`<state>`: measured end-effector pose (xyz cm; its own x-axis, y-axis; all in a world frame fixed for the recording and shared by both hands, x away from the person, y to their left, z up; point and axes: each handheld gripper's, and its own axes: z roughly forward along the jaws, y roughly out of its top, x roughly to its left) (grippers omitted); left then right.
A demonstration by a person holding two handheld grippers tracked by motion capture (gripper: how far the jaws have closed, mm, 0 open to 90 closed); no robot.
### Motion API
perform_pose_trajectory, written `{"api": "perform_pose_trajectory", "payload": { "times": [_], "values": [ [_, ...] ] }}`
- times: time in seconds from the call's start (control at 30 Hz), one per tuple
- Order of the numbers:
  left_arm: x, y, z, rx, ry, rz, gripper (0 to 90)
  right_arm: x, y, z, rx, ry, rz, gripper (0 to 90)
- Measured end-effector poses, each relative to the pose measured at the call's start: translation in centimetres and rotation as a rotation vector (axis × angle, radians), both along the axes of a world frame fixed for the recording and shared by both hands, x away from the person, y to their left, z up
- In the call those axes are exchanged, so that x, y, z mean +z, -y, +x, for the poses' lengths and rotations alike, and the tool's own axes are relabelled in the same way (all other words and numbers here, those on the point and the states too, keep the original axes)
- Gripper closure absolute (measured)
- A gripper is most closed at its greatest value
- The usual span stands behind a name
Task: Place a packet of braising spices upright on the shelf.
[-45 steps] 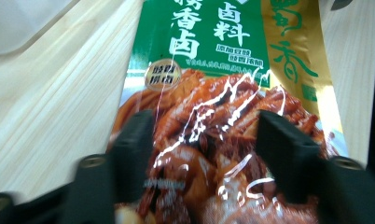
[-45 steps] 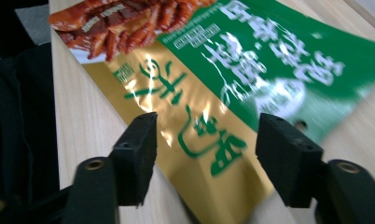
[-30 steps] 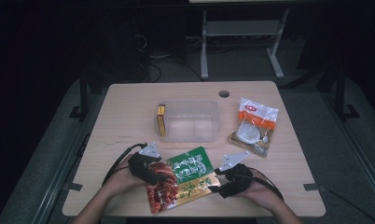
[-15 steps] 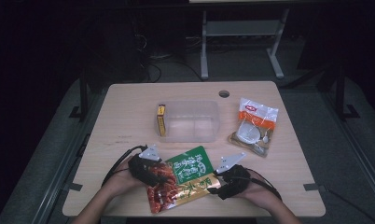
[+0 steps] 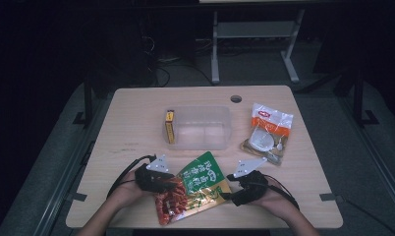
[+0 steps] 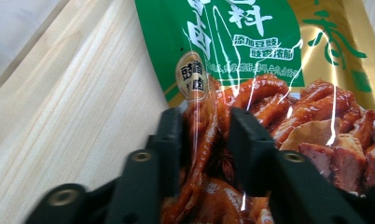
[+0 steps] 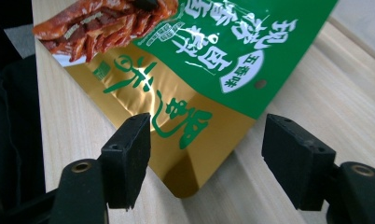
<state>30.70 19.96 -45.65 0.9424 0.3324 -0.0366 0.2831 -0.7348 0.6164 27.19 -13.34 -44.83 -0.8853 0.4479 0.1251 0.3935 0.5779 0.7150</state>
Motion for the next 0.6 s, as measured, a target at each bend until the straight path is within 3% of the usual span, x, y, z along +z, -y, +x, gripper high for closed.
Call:
{"api": "perform_pose_trajectory", "payload": {
  "times": [0.07, 0.2, 0.3, 0.37, 0.47, 0.6],
  "values": [
    [0.0, 0.0, 0.0, 0.009, -0.009, -0.010, 78.1, 0.0, 0.1, 0.0, -0.010, 0.006, 0.007, 30.4],
    [0.0, 0.0, 0.1, 0.019, -0.021, -0.011, 82.5, 0.1, 0.5, 0.3, -0.045, 0.001, 0.026, 27.9],
    [0.1, 0.0, 0.1, 0.017, -0.028, -0.017, 85.8, 0.1, 0.8, 0.6, -0.105, -0.054, 0.069, 21.5],
    [0.2, 0.0, 0.1, 0.016, -0.030, -0.016, 87.4, 0.2, 1.0, 1.0, -0.145, -0.096, 0.037, 18.5],
    [0.2, -0.1, 0.1, 0.030, -0.045, -0.036, 88.7, 0.3, 1.1, 1.2, -0.142, -0.126, 0.004, 16.7],
    [0.7, -0.3, 0.0, 0.020, -0.038, -0.040, 89.2, 0.5, 1.3, 1.5, -0.131, -0.137, 0.020, 17.5]
  ]
}}
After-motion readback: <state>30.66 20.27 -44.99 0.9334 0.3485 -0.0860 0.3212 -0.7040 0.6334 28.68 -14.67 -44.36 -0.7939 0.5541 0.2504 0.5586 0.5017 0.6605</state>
